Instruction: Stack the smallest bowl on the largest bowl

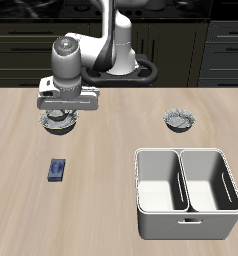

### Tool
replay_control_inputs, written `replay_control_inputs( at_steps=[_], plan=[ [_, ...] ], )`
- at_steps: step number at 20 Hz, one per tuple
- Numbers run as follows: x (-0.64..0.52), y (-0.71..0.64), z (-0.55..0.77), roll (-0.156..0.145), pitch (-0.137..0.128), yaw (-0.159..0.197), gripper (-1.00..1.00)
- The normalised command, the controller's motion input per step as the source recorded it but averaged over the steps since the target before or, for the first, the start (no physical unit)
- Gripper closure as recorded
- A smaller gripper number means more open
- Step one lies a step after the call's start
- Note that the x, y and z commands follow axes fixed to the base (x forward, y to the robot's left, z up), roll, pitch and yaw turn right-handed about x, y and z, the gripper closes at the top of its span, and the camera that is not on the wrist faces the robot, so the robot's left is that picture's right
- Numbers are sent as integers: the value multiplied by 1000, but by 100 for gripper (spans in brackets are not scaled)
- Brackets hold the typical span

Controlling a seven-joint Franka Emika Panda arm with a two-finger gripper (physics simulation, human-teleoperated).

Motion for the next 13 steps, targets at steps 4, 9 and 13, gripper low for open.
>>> replay_control_inputs(
  at_steps=[4,9,13],
  plan=[
    [-75,65,-108,-14,60,-28,-100],
    [-2,-6,104,-21,1,-11,-100],
    [-18,119,163,11,-22,5,-100]
  ],
)
